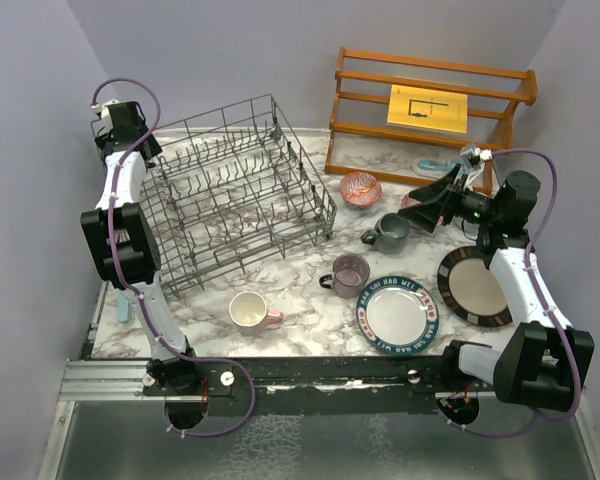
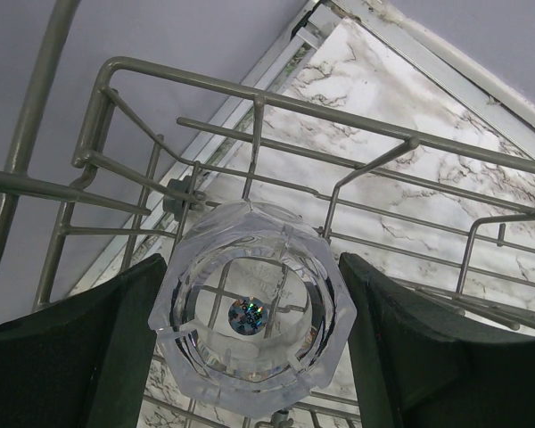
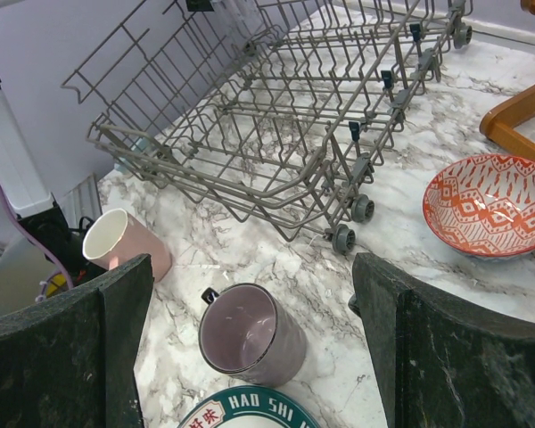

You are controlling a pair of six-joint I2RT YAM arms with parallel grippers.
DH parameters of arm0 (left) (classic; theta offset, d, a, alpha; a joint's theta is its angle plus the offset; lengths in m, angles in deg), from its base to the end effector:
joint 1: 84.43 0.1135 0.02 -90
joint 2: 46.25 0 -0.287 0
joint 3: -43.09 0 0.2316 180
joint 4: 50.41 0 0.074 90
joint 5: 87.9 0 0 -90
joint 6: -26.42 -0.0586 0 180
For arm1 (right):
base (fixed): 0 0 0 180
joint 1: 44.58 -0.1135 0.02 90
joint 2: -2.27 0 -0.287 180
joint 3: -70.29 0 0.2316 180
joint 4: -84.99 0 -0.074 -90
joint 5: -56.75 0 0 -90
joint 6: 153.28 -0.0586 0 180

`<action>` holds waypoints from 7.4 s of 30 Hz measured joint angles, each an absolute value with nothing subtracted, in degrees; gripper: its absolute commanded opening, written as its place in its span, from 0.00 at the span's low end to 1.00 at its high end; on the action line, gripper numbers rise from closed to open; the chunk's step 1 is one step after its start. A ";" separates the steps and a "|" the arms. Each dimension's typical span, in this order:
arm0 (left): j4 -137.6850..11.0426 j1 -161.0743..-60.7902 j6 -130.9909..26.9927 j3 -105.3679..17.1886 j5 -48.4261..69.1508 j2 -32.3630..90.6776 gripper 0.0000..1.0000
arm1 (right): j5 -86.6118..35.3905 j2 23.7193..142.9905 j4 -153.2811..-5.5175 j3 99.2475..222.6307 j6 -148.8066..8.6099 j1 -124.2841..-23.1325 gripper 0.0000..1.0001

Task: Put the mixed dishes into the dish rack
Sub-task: Turn the cup upside down in the dish rack, then pick up the cup at the center of the board.

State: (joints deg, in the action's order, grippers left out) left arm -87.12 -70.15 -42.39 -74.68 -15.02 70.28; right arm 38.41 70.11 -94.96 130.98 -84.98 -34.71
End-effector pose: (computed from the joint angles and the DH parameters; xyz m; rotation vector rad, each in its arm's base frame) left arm 0.4664 0.1365 0.2999 -0.8189 2.0095 0.2579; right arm 0.2393 0.0148 0.3389 -0.5034 1.6787 1.1961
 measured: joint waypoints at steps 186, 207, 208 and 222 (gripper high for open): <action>-131.29 -124.68 -21.43 -32.56 -2.72 10.17 0.51 | 38.47 75.81 -37.71 139.50 -10.79 -46.47 0.98; -119.34 -124.57 -17.41 -16.00 -9.17 8.84 0.02 | 38.14 76.60 -38.08 139.50 -12.11 -46.47 0.98; -118.79 -124.57 -17.32 -15.80 -9.12 8.86 0.00 | 38.12 76.64 -38.08 139.50 -12.13 -46.47 0.98; -121.19 -124.68 -22.28 -16.96 -5.06 5.45 0.00 | 38.12 77.04 -38.04 139.50 -12.46 -46.47 0.98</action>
